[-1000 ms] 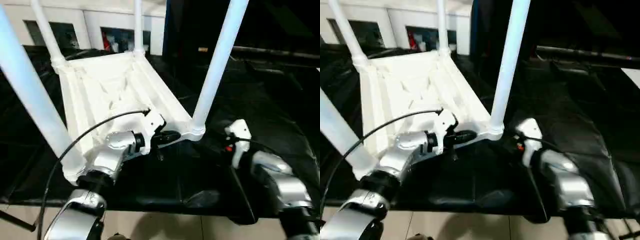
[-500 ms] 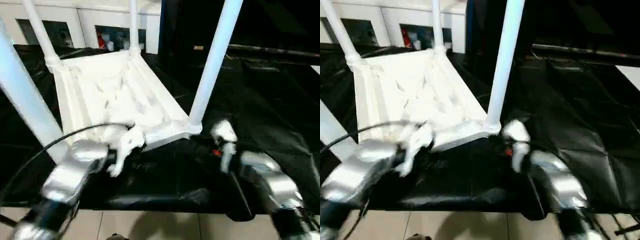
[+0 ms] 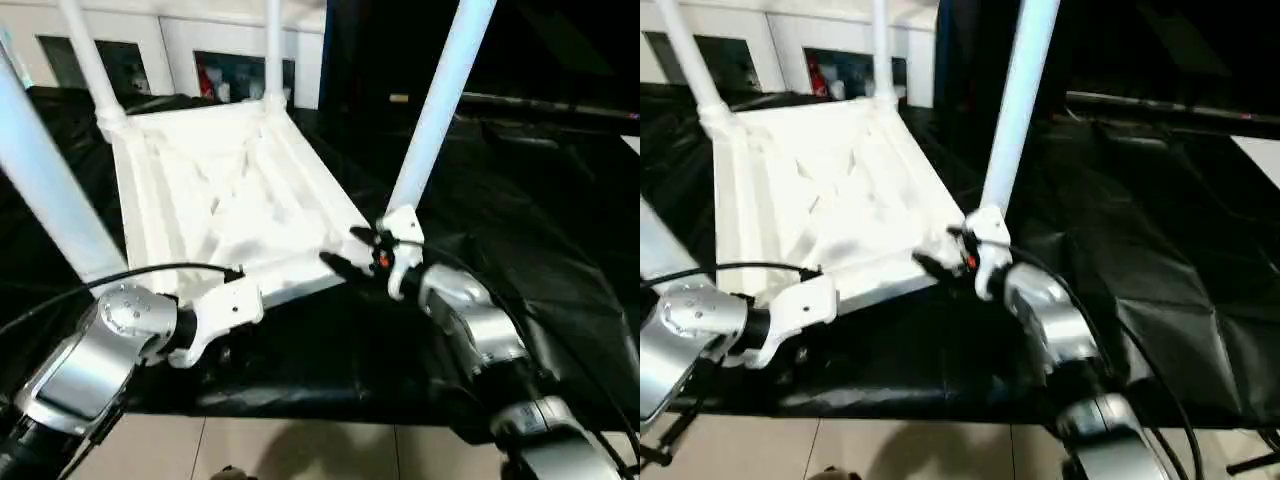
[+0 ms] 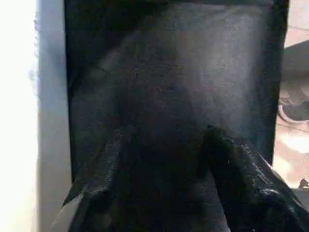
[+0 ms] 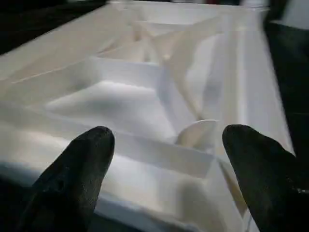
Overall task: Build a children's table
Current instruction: Rotate leg to tighten, then rotate table base
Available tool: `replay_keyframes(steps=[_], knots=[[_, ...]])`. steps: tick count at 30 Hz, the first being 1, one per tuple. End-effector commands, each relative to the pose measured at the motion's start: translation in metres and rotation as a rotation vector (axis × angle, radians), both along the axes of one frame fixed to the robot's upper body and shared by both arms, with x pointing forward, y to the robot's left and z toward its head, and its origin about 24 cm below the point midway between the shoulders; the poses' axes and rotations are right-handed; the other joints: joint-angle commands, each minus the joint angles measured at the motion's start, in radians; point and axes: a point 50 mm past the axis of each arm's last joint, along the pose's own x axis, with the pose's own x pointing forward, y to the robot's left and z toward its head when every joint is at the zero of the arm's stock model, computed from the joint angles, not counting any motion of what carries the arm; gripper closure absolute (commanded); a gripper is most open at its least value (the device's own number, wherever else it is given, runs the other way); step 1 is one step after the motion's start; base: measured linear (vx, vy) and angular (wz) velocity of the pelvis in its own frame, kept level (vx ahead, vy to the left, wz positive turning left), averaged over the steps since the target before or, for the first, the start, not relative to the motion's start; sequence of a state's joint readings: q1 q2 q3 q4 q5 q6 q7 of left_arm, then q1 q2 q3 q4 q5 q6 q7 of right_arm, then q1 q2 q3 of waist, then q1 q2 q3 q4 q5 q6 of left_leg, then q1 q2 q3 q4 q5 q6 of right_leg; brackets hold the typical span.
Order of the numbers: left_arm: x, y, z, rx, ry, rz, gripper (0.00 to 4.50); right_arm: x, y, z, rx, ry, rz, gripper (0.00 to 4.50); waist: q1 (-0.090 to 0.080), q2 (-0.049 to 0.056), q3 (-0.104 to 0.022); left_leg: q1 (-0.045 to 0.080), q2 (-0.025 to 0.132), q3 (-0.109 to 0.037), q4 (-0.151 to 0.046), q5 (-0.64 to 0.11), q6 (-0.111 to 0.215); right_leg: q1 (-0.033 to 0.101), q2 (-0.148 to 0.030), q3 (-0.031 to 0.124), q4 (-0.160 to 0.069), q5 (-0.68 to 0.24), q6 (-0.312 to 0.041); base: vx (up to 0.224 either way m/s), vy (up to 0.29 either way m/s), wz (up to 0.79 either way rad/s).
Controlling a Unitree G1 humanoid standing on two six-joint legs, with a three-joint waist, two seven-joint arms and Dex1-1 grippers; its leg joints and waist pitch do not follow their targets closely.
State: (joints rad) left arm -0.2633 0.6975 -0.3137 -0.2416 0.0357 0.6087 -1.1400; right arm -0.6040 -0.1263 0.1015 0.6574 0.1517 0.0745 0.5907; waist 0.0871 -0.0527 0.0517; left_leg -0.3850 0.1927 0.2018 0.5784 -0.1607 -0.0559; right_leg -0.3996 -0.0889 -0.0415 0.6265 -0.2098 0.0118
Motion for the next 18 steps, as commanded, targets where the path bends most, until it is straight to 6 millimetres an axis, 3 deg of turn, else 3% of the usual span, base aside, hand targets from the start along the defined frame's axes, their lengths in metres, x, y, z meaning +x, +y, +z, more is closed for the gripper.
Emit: replay_keyframes(steps=[1,4,11,15,16,18], knots=[[0.003,0.000,0.001,-0.019,-0.041,0.040,1.63,0.013,-0.022,0.005,-0.023,-0.038,-0.159,0.47,-0.006,0.014,-0.059,0.030,0.035,-0.012,-0.066,-0.199,-0.036,0.032,-0.043,0.039,-0.065,-0.105,-0.217,0.000,0.000,0.00],[0.003,-0.001,0.000,-0.009,-0.058,0.023,1.45,0.016,-0.025,0.005,-0.019,-0.037,-0.199,0.47,-0.006,0.011,-0.061,0.027,0.034,-0.014,-0.065,-0.223,-0.044,0.034,-0.042,0.039,-0.065,-0.125,-0.202,0.000,0.000,0.00],[0.014,0.005,0.002,0.018,-0.148,0.084,0.73,0.026,-0.039,0.006,-0.044,-0.046,-0.319,0.47,-0.005,0.014,-0.062,0.029,0.033,-0.013,-0.060,-0.226,-0.043,0.029,-0.038,0.039,-0.062,-0.112,-0.197,0.000,0.000,0.00],[0.020,0.007,0.007,0.012,-0.186,0.088,0.44,0.028,-0.042,0.005,-0.070,-0.058,-0.338,0.47,-0.005,0.013,-0.064,0.026,0.030,-0.014,-0.059,-0.219,-0.046,0.034,-0.036,0.037,-0.060,-0.097,-0.192,0.000,0.000,0.00],[0.021,0.006,0.009,-0.003,-0.193,0.089,0.44,0.029,-0.043,0.005,-0.075,-0.059,-0.343,0.47,-0.003,0.018,-0.065,0.026,0.031,-0.016,-0.060,-0.220,-0.048,0.034,-0.038,0.035,-0.059,-0.098,-0.192,0.000,0.000,0.00],[0.024,-0.002,0.017,-0.087,-0.212,0.084,0.21,0.031,-0.049,0.006,-0.099,-0.064,-0.369,0.47,-0.007,0.014,-0.066,0.025,0.030,-0.014,-0.058,-0.222,-0.049,0.034,-0.037,0.036,-0.058,-0.085,-0.202,0.000,0.000,0.00]])
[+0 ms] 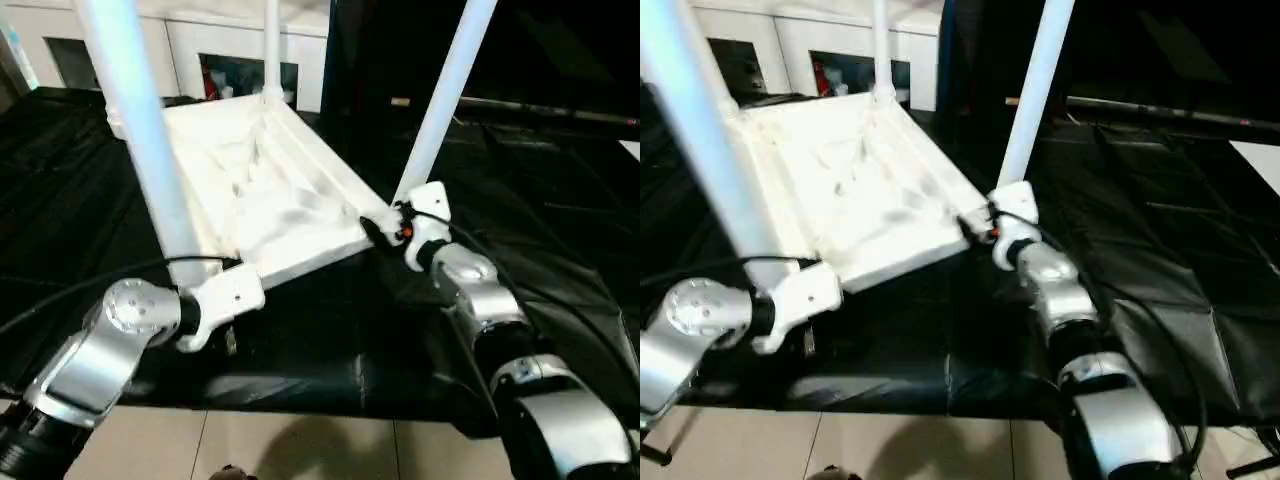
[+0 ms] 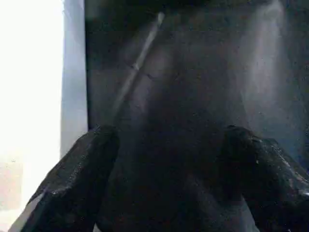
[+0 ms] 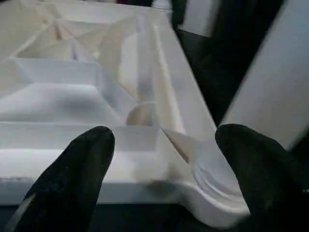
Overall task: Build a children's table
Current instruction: Rotate table base
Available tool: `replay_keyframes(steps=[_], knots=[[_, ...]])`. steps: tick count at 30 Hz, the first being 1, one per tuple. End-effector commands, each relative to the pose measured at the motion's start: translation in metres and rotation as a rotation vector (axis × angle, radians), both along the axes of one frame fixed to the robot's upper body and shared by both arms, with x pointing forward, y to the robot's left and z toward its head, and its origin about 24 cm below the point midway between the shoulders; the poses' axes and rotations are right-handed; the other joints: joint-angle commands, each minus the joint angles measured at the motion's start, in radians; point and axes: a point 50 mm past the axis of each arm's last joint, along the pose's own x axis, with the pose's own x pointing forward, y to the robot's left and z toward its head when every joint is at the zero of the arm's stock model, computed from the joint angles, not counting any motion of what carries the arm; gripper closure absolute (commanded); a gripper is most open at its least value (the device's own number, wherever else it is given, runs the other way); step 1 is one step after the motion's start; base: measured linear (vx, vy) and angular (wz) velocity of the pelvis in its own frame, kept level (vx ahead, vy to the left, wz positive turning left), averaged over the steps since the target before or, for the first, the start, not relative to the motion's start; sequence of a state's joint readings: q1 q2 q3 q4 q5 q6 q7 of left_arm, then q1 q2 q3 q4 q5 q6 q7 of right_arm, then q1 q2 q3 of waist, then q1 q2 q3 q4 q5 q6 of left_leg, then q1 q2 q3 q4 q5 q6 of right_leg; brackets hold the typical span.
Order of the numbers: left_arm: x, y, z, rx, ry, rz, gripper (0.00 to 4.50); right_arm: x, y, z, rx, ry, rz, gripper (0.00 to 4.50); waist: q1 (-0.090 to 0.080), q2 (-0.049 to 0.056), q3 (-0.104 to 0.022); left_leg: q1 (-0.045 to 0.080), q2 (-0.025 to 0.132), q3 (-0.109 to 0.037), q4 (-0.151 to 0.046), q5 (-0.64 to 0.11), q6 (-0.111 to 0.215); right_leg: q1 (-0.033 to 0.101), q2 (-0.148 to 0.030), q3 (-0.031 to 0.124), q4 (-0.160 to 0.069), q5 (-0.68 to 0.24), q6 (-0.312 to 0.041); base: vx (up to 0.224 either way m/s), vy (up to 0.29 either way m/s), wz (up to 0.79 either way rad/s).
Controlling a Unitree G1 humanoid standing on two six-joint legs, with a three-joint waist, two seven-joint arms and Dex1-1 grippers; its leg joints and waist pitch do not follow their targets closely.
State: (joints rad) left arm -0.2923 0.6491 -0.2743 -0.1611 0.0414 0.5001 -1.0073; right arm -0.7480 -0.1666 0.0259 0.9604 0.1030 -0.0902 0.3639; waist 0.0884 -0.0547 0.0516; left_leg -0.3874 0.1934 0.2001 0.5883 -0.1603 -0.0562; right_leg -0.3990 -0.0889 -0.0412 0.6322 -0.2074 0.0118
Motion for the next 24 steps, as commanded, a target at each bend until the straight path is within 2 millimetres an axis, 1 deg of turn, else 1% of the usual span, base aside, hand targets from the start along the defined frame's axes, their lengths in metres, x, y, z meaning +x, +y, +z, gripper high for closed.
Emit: replay_keyframes(steps=[1,2,4,5,6,7,9,10,11,12,13,14,15,16,17,19,20,21,23,24], knots=[[0.005,-0.009,0.017,-0.099,-0.049,-0.024,0.15,0.005,-0.016,0.005,-0.022,-0.017,-0.073,0.47,-0.006,0.022,-0.066,0.029,0.029,-0.013,-0.067,-0.223,-0.050,0.033,-0.038,0.035,-0.063,-0.084,-0.204,0.000,0.000,0.00],[0.004,-0.014,0.020,-0.138,-0.047,-0.042,0.08,0.006,-0.018,0.006,-0.026,-0.018,-0.082,0.47,-0.006,0.019,-0.067,0.030,0.029,-0.011,-0.066,-0.222,-0.051,0.033,-0.036,0.035,-0.062,-0.072,-0.211,0.000,0.000,0.00],[-0.003,-0.021,0.024,-0.212,-0.001,-0.091,0.03,0.008,-0.023,0.008,-0.032,-0.021,-0.093,0.47,-0.008,0.017,-0.068,0.025,0.028,-0.012,-0.065,-0.211,-0.046,0.037,-0.035,0.034,-0.057,-0.045,-0.216,0.000,0.000,0.00],[-0.008,-0.023,0.025,-0.245,0.037,-0.115,0.03,0.009,-0.024,0.009,-0.036,-0.024,-0.093,0.47,-0.009,0.018,-0.070,0.026,0.028,-0.011,-0.062,-0.208,-0.044,0.037,-0.036,0.033,-0.056,-0.036,-0.221,0.000,0.000,0.00],[-0.008,-0.023,0.025,-0.245,0.037,-0.115,0.03,0.009,-0.024,0.009,-0.036,-0.024,-0.093,0.47,-0.011,0.015,-0.068,0.022,0.027,-0.010,-0.061,-0.197,-0.036,0.039,-0.033,0.034,-0.056,-0.027,-0.222,0.000,0.000,0.00],[-0.011,-0.023,0.025,-0.254,0.053,-0.123,0.03,0.009,-0.024,0.009,-0.039,-0.025,-0.091,0.47,-0.011,0.014,-0.068,0.022,0.026,-0.010,-0.061,-0.193,-0.032,0.040,-0.034,0.034,-0.057,-0.024,-0.222,0.000,0.000,0.00],[-0.018,-0.017,0.023,-0.275,0.104,-0.128,0.03,0.008,-0.024,0.008,-0.050,-0.028,-0.080,0.47,-0.019,0.014,-0.069,0.018,0.026,-0.010,-0.060,-0.179,-0.022,0.042,-0.034,0.034,-0.055,-0.021,-0.222,0.000,0.000,0.00],[-0.019,-0.016,0.023,-0.277,0.109,-0.129,0.03,0.008,-0.024,0.008,-0.053,-0.029,-0.078,0.47,-0.022,0.017,-0.068,0.018,0.027,-0.011,-0.060,-0.182,-0.022,0.042,-0.034,0.033,-0.055,-0.026,-0.224,0.000,0.000,0.00],[-0.025,-0.009,0.022,-0.300,0.157,-0.117,0.03,0.007,-0.022,0.007,-0.060,-0.030,-0.056,0.47,-0.027,0.017,-0.067,0.019,0.027,-0.010,-0.060,-0.192,-0.024,0.040,-0.032,0.033,-0.057,-0.042,-0.224,0.000,0.000,0.00],[-0.026,-0.007,0.022,-0.306,0.171,-0.113,0.03,0.007,-0.022,0.006,-0.060,-0.031,-0.049,0.47,-0.031,0.018,-0.067,0.018,0.028,-0.010,-0.060,-0.197,-0.027,0.041,-0.032,0.033,-0.056,-0.045,-0.226,0.000,0.000,0.00],[-0.032,0.001,0.021,-0.321,0.221,-0.105,0.03,0.005,-0.020,0.005,-0.060,-0.037,-0.020,0.47,-0.034,0.021,-0.067,0.020,0.028,-0.009,-0.060,-0.209,-0.032,0.039,-0.030,0.033,-0.057,-0.057,-0.228,0.000,0.000,0.00],[-0.035,0.006,0.020,-0.321,0.248,-0.095,0.03,0.003,-0.018,0.004,-0.054,-0.037,0.002,0.47,-0.037,0.021,-0.064,0.020,0.030,-0.009,-0.061,-0.223,-0.034,0.037,-0.028,0.034,-0.061,-0.076,-0.225,0.000,0.000,0.00],[-0.038,0.011,0.019,-0.317,0.266,-0.086,0.03,0.001,-0.017,0.003,-0.043,-0.035,0.027,0.47,-0.038,0.022,-0.062,0.024,0.031,-0.009,-0.061,-0.245,-0.036,0.034,-0.027,0.035,-0.063,-0.096,-0.224,0.000,0.000,0.00],[-0.040,0.014,0.018,-0.315,0.276,-0.080,0.03,0.000,-0.016,0.002,-0.035,-0.033,0.043,0.47,-0.038,0.022,-0.060,0.023,0.032,-0.010,-0.063,-0.255,-0.038,0.035,-0.027,0.035,-0.065,-0.112,-0.220,0.000,0.000,0.00],[-0.043,0.019,0.017,-0.313,0.294,-0.068,0.03,-0.003,-0.015,0.001,-0.027,-0.037,0.075,0.47,-0.038,0.021,-0.060,0.027,0.034,-0.009,-0.063,-0.264,-0.040,0.031,-0.026,0.037,-0.067,-0.125,-0.217,0.000,0.000,0.00],[-0.048,0.027,0.016,-0.313,0.314,-0.044,0.03,-0.008,-0.014,-0.001,-0.015,-0.038,0.121,0.47,-0.037,0.023,-0.059,0.027,0.035,-0.010,-0.065,-0.271,-0.041,0.031,-0.025,0.037,-0.068,-0.128,-0.215,0.000,0.000,0.00],[-0.050,0.037,0.016,-0.313,0.314,-0.016,0.03,-0.012,-0.013,-0.004,-0.004,-0.037,0.164,0.47,-0.037,0.023,-0.059,0.028,0.035,-0.010,-0.065,-0.272,-0.039,0.031,-0.025,0.038,-0.068,-0.125,-0.217,0.000,0.000,0.00],[-0.050,0.038,0.016,-0.313,0.313,-0.013,0.03,-0.013,-0.013,-0.004,-0.003,-0.037,0.170,0.47,-0.036,0.024,-0.058,0.029,0.034,-0.010,-0.066,-0.275,-0.037,0.030,-0.024,0.038,-0.069,-0.123,-0.217,0.000,0.000,0.00],[-0.051,0.057,0.019,-0.310,0.300,0.037,0.03,-0.022,-0.013,-0.008,0.011,-0.031,0.233,0.47,-0.035,0.025,-0.056,0.030,0.035,-0.011,-0.069,-0.293,-0.037,0.028,-0.024,0.038,-0.072,-0.146,-0.214,0.000,0.000,0.00],[-0.052,0.069,0.021,-0.300,0.299,0.070,0.03,-0.028,-0.014,-0.011,0.013,-0.026,0.263,0.47,-0.035,0.024,-0.056,0.029,0.035,-0.012,-0.069,-0.298,-0.036,0.029,-0.025,0.038,-0.073,-0.157,-0.211,0.000,0.000,0.00]])
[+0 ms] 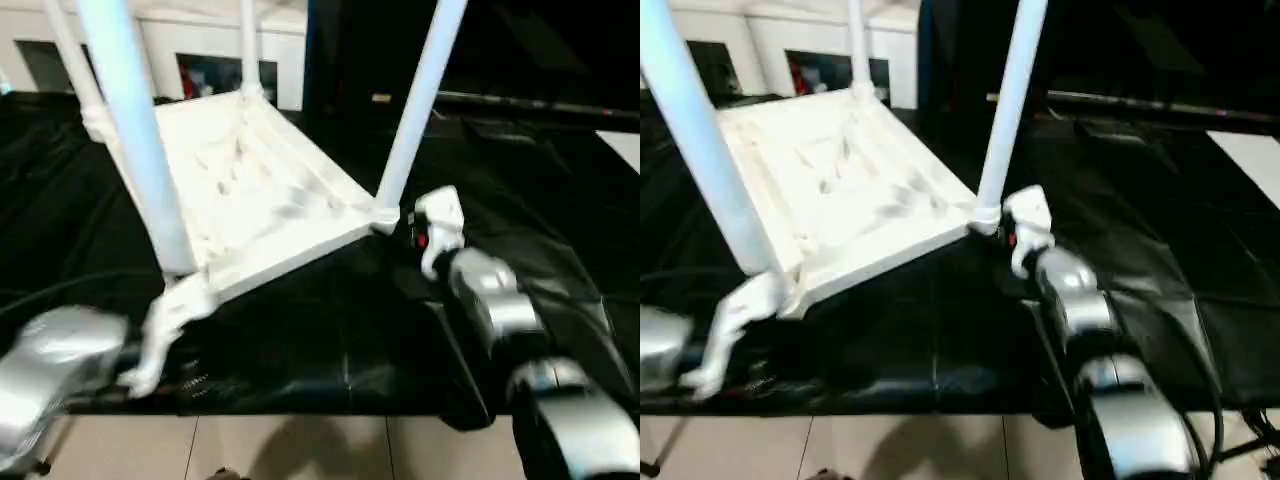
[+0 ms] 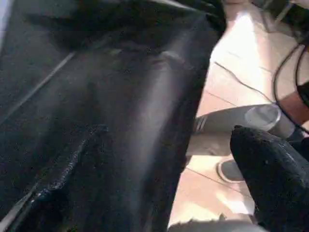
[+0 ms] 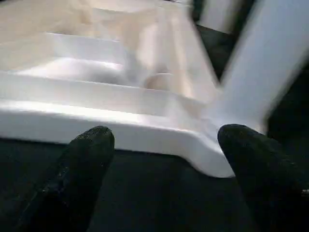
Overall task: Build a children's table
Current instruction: Rotate table base
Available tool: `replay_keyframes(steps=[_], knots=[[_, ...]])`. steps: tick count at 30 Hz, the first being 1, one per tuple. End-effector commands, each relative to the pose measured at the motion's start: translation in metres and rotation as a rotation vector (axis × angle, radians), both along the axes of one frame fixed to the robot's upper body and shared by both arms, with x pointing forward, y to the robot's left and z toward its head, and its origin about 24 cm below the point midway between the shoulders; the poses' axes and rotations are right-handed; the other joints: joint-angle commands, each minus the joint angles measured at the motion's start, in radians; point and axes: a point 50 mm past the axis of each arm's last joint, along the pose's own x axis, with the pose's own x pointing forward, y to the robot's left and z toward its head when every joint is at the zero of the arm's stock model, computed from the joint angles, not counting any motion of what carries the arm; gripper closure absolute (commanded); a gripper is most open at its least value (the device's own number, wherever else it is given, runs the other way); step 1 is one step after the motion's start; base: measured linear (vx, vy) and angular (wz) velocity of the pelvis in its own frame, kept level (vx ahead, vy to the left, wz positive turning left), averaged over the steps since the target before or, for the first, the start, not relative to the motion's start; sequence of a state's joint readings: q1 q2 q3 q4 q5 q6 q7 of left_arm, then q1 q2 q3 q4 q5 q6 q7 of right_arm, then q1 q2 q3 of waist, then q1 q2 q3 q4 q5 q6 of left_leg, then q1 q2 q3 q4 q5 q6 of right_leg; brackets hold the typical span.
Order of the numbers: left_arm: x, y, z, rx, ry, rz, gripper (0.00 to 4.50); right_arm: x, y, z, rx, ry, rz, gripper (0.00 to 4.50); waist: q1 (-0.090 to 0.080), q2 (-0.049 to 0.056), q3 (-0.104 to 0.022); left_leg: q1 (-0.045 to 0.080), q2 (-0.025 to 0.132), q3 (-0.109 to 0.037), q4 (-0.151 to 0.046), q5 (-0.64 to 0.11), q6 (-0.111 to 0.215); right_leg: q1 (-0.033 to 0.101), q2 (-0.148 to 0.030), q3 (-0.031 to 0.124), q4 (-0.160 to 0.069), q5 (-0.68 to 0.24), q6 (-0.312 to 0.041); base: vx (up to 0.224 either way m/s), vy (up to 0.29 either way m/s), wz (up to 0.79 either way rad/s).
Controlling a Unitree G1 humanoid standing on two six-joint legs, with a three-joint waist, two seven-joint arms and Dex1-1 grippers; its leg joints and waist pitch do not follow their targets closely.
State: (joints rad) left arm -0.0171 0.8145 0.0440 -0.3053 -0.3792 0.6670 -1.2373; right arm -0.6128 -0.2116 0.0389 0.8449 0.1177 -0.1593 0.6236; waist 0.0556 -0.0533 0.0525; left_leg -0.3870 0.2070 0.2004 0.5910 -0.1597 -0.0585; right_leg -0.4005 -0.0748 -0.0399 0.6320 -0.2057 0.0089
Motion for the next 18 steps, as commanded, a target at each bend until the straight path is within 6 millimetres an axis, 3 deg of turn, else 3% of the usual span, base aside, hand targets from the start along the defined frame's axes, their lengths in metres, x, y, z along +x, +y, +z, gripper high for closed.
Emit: replay_keyframes(steps=[1,4,6,8,11,13,15,18], knots=[[0.001,0.024,0.009,0.030,-0.021,0.059,0.03,-0.008,-0.007,-0.001,0.001,0.008,0.048,0.47,-0.002,0.025,-0.055,0.028,0.020,-0.013,-0.073,-0.309,-0.032,0.029,-0.038,0.038,-0.076,-0.177,-0.197,0.000,0.000,0.00],[0.003,0.045,0.015,0.070,-0.025,0.123,0.03,-0.018,-0.012,-0.010,-0.012,0.037,0.066,0.47,0.000,0.026,-0.053,0.037,0.021,-0.014,-0.077,-0.344,-0.041,0.023,-0.038,0.038,-0.082,-0.227,-0.195,0.000,0.000,0.00],[0.008,0.056,0.021,0.062,-0.050,0.174,0.03,-0.024,-0.014,-0.015,-0.019,0.054,0.067,0.47,0.000,0.033,-0.053,0.037,0.022,-0.017,-0.079,-0.360,-0.049,0.022,-0.040,0.040,-0.080,-0.232,-0.201,0.000,0.000,0.00],[0.014,0.065,0.026,0.044,-0.088,0.217,0.03,-0.027,-0.016,-0.018,-0.026,0.065,0.063,0.47,0.000,0.031,-0.054,0.037,0.021,-0.017,-0.080,-0.365,-0.054,0.023,-0.042,0.040,-0.081,-0.230,-0.200,0.000,0.000,0.00],[0.022,0.072,0.032,-0.001,-0.152,0.253,0.03,-0.029,-0.017,-0.020,-0.032,0.074,0.050,0.47,0.001,0.032,-0.055,0.036,0.020,-0.018,-0.079,-0.351,-0.052,0.026,-0.043,0.040,-0.079,-0.202,-0.210,0.000,0.000,0.00],[0.037,0.074,0.041,-0.142,-0.256,0.297,0.03,-0.031,-0.015,-0.022,-0.031,0.083,0.042,0.47,0.007,0.036,-0.057,0.046,0.016,-0.013,-0.075,-0.352,-0.055,0.020,-0.042,0.040,-0.082,-0.197,-0.217,0.000,0.000,0.00],[0.042,0.072,0.042,-0.181,-0.271,0.303,0.03,-0.032,-0.012,-0.022,-0.025,0.084,0.062,0.47,0.006,0.033,-0.059,0.031,0.019,-0.020,-0.081,-0.327,-0.059,0.035,-0.044,0.036,-0.071,-0.155,-0.224,0.000,0.000,0.00],[0.051,0.064,0.041,-0.239,-0.295,0.292,0.03,-0.033,-0.007,-0.021,-0.014,0.083,0.090,0.47,0.006,0.032,-0.062,0.036,0.019,-0.016,-0.076,-0.309,-0.048,0.033,-0.046,0.038,-0.070,-0.120,-0.235,0.000,0.000,0.00]])
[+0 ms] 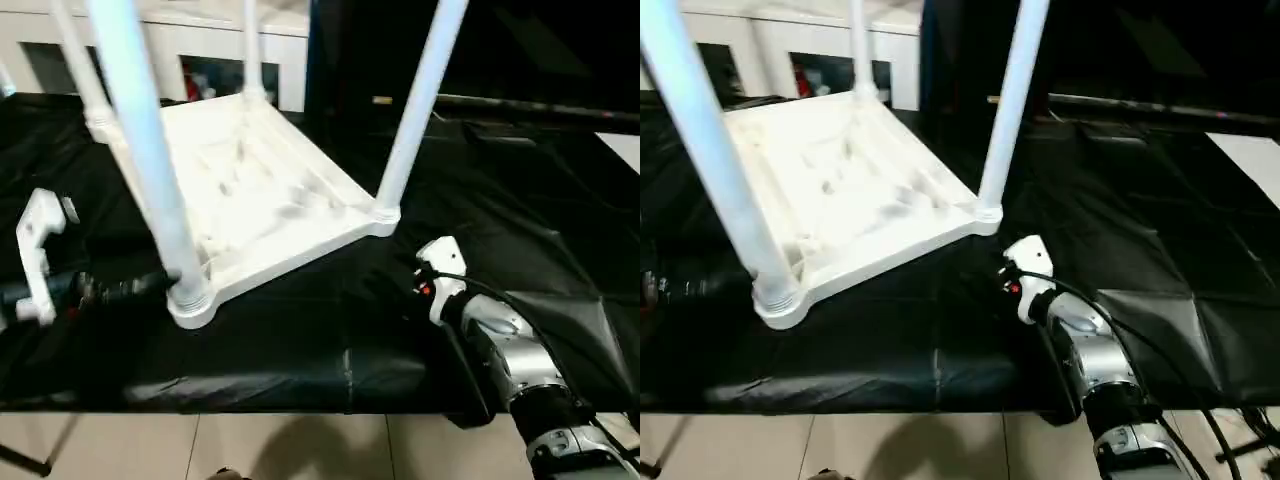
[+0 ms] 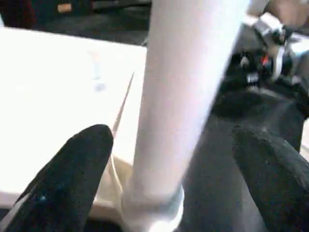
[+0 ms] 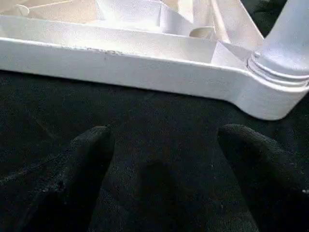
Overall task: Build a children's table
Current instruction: Rotate table base
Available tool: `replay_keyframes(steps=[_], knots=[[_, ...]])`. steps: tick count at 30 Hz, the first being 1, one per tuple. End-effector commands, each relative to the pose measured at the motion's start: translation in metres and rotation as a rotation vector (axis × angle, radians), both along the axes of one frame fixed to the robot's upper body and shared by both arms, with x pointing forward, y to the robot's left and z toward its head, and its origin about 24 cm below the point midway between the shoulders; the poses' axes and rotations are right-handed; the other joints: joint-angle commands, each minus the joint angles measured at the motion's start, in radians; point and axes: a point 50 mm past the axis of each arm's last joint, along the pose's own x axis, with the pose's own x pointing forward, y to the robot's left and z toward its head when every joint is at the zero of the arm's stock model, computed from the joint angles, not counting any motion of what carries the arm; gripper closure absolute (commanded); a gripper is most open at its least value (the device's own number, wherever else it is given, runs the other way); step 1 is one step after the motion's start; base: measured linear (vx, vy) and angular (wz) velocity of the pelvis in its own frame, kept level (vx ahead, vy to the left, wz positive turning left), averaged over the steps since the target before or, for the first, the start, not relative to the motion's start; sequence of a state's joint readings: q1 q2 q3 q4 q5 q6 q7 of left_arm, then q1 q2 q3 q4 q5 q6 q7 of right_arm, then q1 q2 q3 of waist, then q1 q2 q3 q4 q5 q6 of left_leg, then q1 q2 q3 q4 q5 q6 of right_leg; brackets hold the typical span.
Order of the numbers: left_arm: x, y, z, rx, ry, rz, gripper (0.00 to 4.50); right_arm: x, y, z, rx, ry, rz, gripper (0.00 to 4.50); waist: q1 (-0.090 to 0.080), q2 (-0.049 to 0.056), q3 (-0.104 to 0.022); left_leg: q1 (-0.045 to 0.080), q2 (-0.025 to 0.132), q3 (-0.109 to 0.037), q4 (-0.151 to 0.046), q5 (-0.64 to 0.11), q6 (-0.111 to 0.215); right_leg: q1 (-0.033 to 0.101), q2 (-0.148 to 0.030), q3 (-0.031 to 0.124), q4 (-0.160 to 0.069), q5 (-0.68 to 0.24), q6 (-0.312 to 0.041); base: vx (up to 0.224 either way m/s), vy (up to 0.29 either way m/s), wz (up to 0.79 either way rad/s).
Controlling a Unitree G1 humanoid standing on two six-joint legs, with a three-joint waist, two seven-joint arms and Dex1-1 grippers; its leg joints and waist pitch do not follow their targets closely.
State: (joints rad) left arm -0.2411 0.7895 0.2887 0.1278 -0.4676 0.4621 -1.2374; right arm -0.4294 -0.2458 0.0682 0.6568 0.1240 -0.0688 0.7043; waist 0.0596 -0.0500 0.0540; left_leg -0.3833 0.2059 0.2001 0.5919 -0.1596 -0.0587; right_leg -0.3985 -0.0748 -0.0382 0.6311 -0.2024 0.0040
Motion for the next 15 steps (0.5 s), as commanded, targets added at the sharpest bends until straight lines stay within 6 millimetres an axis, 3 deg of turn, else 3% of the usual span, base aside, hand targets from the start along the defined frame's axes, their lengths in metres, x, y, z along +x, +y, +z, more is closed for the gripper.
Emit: replay_keyframes(steps=[1,5,11,15], knots=[[0.009,-0.009,0.000,-0.055,-0.044,-0.020,0.03,-0.001,0.005,0.006,0.015,-0.010,0.032,0.47,0.002,0.026,-0.063,0.031,0.020,-0.015,-0.076,-0.303,-0.044,0.033,-0.045,0.036,-0.069,-0.119,-0.232,0.000,0.000,0.00],[0.019,-0.025,-0.004,-0.114,-0.066,-0.059,0.03,-0.001,0.008,0.005,0.009,-0.002,0.055,0.47,0.007,0.025,-0.064,0.031,0.023,-0.014,-0.074,-0.281,-0.037,0.035,-0.050,0.036,-0.067,-0.105,-0.238,0.000,0.000,0.00],[0.021,-0.085,0.000,-0.275,-0.051,-0.312,0.03,0.009,0.012,0.002,-0.058,0.012,0.022,0.47,0.008,0.022,-0.064,0.031,0.023,-0.013,-0.073,-0.273,-0.045,0.034,-0.051,0.035,-0.068,-0.121,-0.249,0.000,0.000,0.00],[0.016,-0.118,0.000,-0.279,-0.030,-0.462,0.03,0.017,0.016,0.001,-0.092,0.019,-0.008,0.47,0.009,0.019,-0.067,0.025,0.022,-0.010,-0.069,-0.211,-0.030,0.040,-0.049,0.036,-0.061,-0.054,-0.254,0.000,0.000,0.00]])
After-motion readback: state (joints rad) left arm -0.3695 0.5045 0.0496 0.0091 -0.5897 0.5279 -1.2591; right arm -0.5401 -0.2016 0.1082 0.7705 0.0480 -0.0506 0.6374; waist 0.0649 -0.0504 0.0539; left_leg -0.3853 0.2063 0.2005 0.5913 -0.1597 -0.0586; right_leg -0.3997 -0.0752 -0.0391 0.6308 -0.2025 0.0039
